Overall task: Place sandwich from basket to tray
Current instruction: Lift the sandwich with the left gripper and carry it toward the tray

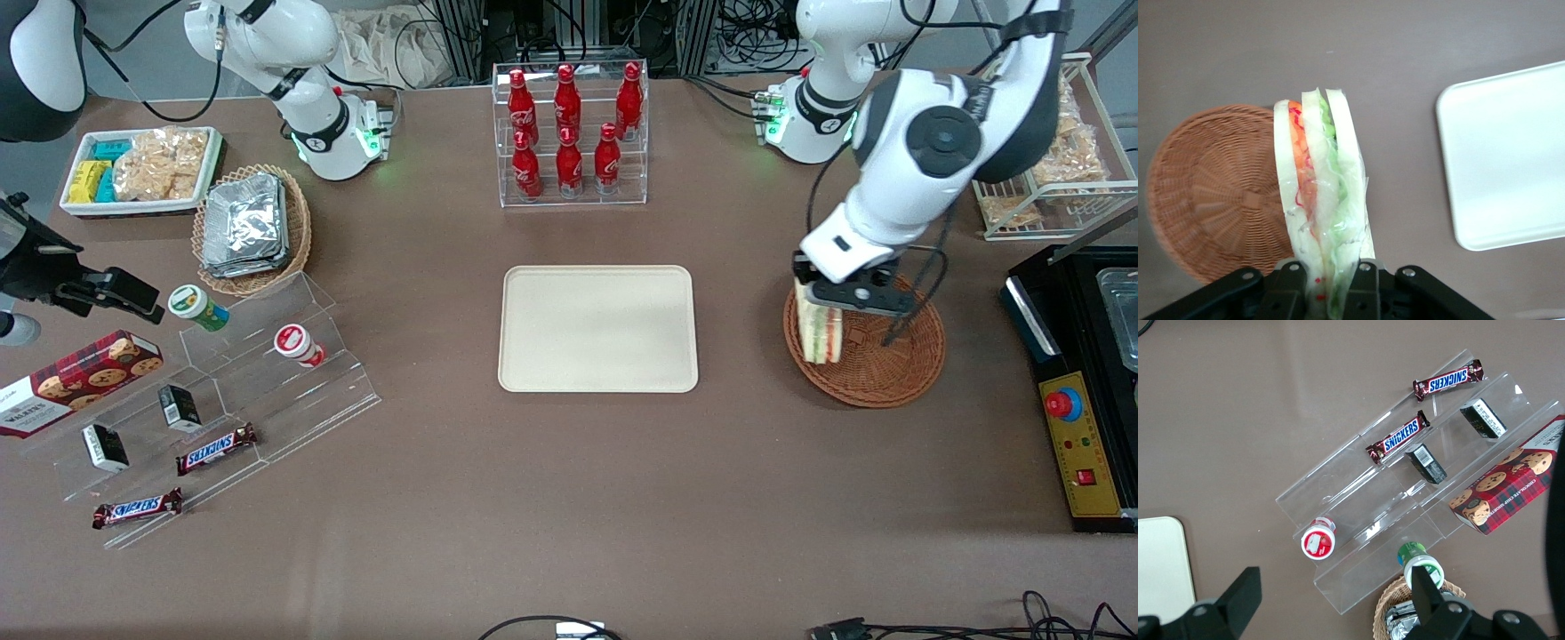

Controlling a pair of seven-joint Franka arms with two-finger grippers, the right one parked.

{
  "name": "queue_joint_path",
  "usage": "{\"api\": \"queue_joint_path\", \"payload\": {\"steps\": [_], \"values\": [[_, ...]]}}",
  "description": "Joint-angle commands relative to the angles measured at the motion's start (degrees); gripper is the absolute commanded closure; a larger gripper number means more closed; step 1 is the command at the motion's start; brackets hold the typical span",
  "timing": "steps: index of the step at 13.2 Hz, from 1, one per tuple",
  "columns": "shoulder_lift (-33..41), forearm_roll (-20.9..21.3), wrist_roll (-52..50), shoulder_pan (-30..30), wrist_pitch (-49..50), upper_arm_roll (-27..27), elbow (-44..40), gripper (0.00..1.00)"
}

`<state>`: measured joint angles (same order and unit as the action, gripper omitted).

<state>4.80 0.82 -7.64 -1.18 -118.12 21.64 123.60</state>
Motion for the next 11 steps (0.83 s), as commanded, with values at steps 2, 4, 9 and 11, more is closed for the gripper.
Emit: {"api": "queue_joint_path", "payload": {"steps": [2,4,9,11], "values": [[-4.3,0.9,-10.7,0.0,-3.3,8.8,-2.7,0.82],[-5.8,1.0,-11.7,0.0,-5.1,12.4,-2.4,0.81],[-11.8,2.5,-17.1,2.3,-12.1,17.1,-2.0,0.8],[-16.5,10.5,-25.7,3.7,-14.2,17.1,-1.9,0.8]]}}
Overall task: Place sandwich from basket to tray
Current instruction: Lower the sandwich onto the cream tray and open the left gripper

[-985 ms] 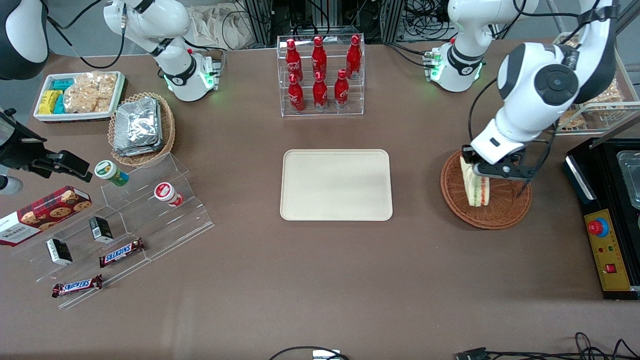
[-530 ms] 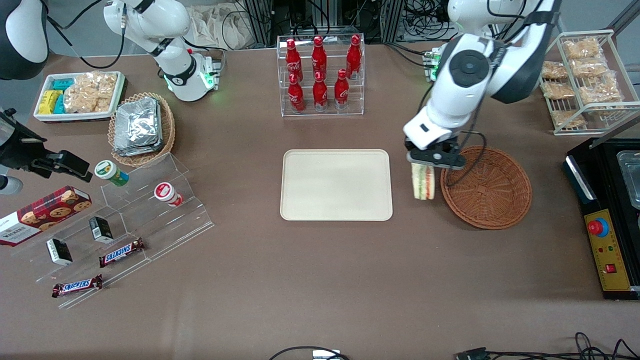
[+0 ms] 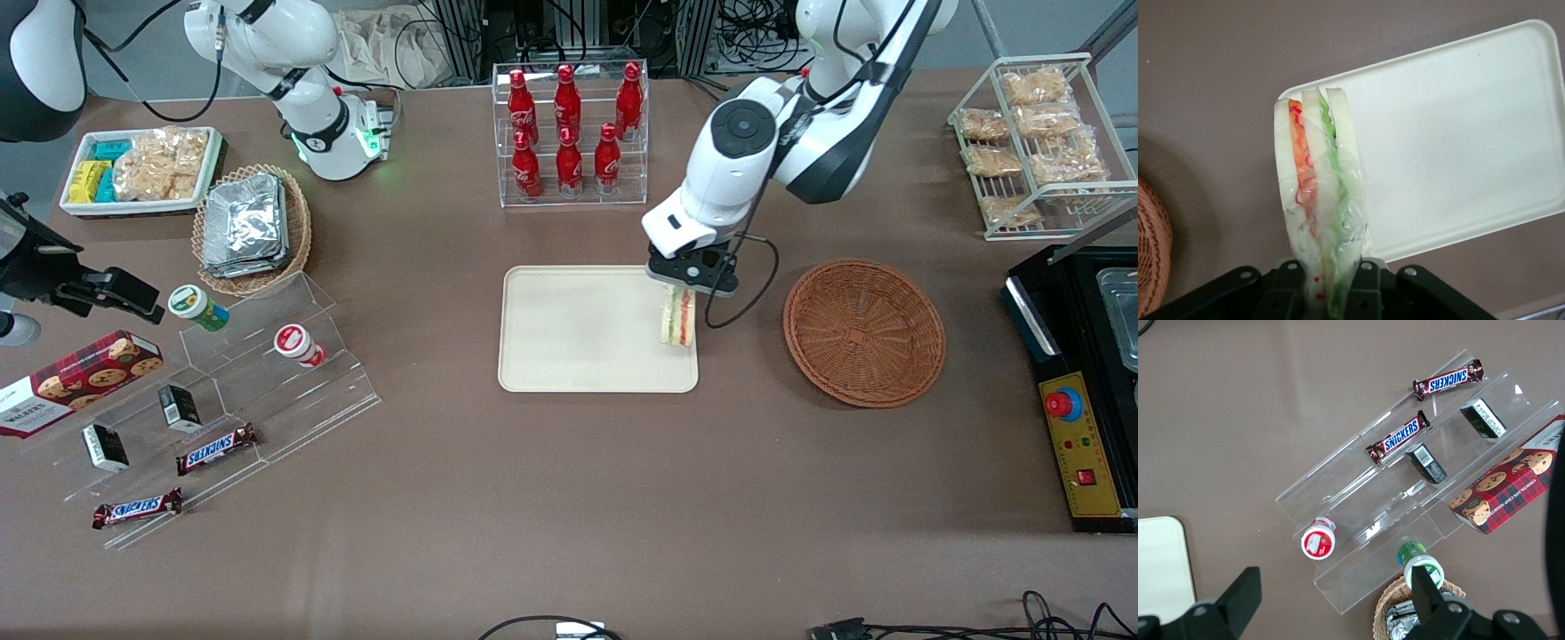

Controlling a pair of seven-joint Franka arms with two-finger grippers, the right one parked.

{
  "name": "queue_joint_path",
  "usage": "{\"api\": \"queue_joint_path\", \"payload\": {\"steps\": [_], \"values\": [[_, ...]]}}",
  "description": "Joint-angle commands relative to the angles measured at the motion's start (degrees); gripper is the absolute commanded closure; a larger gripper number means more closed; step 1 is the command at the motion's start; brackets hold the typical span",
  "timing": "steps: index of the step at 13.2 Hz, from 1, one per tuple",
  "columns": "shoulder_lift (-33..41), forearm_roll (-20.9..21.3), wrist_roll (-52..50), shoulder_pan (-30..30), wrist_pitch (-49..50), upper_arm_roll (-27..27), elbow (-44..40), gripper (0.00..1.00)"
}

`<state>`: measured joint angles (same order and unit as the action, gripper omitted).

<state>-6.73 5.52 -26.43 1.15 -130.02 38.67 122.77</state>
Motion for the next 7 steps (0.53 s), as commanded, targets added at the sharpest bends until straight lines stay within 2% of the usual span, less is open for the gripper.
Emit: {"api": "queue_joint_path", "payload": {"steps": [1,7], "values": [[-7.3,8.4,-10.4,2.2,-4.3,0.1,-1.0,0.8],[-14.4,11.8,-12.9,2.5,-8.1,-0.1,-0.6,0.8]]}}
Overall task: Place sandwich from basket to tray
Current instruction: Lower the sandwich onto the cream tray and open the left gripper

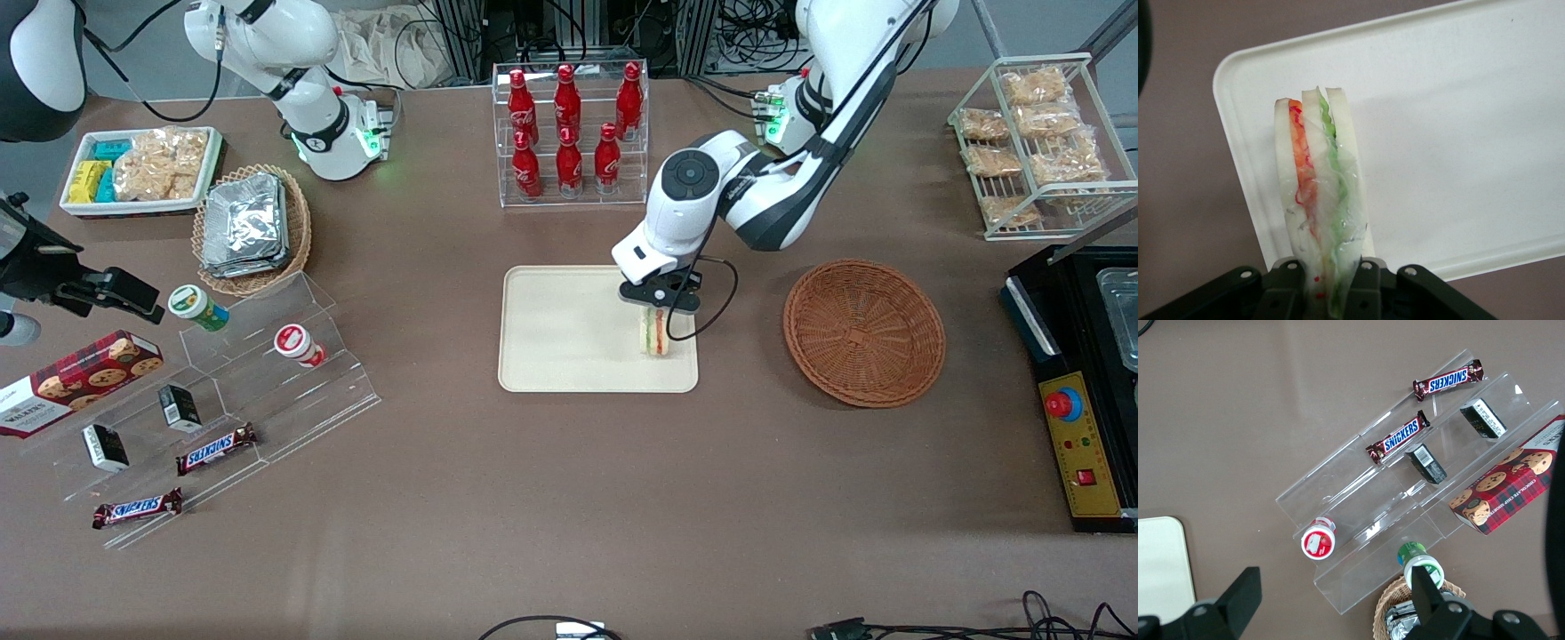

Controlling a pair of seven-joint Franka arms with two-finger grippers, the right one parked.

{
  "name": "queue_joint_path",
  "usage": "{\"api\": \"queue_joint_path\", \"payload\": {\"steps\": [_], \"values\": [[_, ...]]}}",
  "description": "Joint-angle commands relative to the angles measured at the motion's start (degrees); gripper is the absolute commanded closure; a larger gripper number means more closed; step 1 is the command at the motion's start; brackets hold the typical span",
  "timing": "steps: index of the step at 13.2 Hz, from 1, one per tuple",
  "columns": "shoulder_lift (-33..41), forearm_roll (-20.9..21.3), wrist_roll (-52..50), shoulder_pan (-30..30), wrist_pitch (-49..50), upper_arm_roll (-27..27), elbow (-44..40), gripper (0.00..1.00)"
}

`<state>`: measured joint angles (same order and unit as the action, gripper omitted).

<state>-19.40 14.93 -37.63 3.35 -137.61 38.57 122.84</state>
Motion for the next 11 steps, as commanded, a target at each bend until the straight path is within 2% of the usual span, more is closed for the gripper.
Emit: {"api": "queue_joint_path", "payload": {"steps": [1,6,8,11], "values": [[-2.6,3.3,-2.0,0.3,-0.6,0.0,-0.7,0.8],[-6.5,9.9,-6.4,0.3,-1.2,-0.1,-0.7,0.8],[-7.0,10.4,-7.3,0.3,-1.3,-0.1,-0.7,0.76],[-7.3,10.3,-7.4,0.3,-1.2,-0.2,-0.9,0.48]]}}
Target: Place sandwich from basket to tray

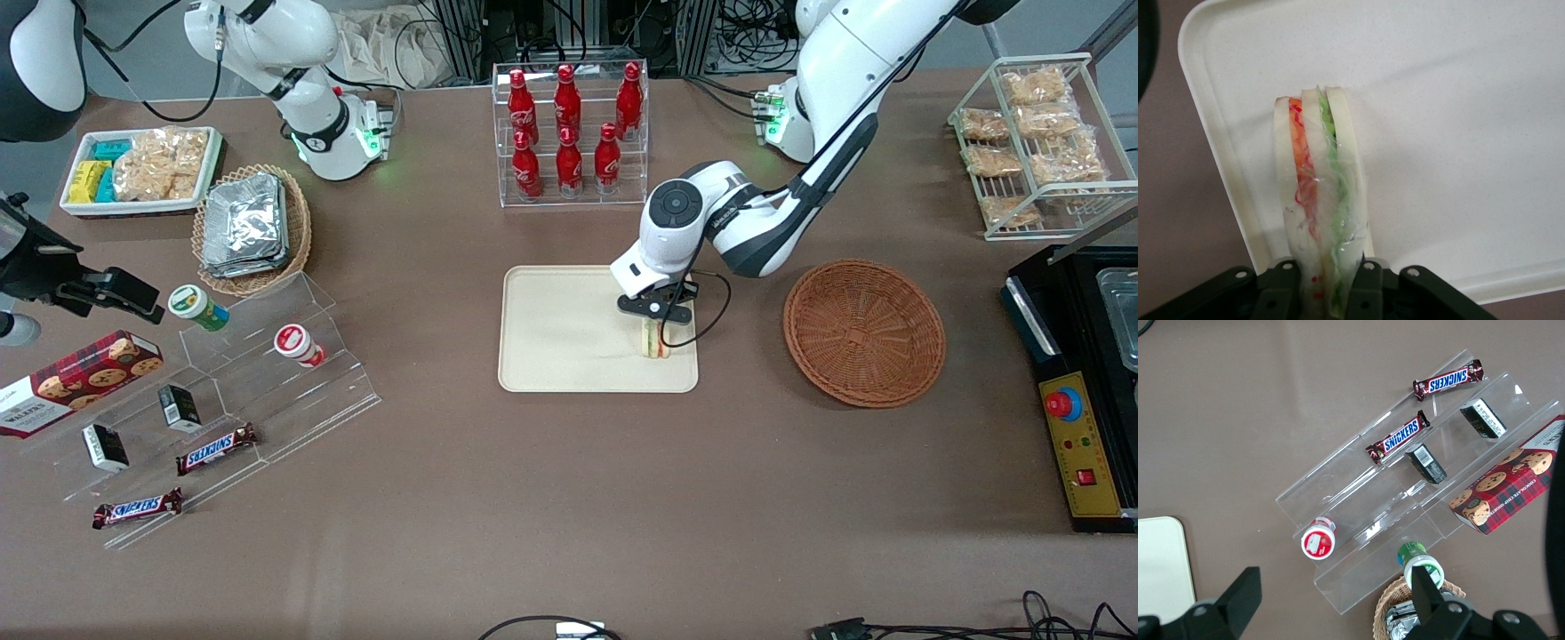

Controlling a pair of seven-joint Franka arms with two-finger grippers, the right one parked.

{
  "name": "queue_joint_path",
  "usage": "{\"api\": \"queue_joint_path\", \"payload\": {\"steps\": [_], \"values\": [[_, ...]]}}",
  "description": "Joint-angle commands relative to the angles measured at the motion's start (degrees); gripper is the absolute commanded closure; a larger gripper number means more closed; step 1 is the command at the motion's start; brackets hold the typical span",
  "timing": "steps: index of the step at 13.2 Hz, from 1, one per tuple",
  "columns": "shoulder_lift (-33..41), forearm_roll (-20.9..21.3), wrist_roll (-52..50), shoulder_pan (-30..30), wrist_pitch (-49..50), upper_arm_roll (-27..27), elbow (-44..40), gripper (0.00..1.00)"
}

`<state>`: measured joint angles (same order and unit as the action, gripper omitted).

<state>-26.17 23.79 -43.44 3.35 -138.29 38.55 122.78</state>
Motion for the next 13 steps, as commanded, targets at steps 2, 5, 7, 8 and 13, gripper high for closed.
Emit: {"api": "queue_joint_path", "payload": {"steps": [2,5,7,8,13], "values": [[-0.5,1.4,-2.2,0.3,-0.5,-0.1,-1.2,0.0],[0.4,1.4,-5.9,-0.2,0.2,-0.1,-2.1,0.0],[1.8,0.7,-6.7,-0.6,1.4,-0.1,-3.7,0.0],[2.4,0.6,-8.2,-1.2,2.7,-0.1,-4.7,0.0],[7.4,-3.7,-11.0,-6.1,14.3,0.1,-13.9,0.0]]}}
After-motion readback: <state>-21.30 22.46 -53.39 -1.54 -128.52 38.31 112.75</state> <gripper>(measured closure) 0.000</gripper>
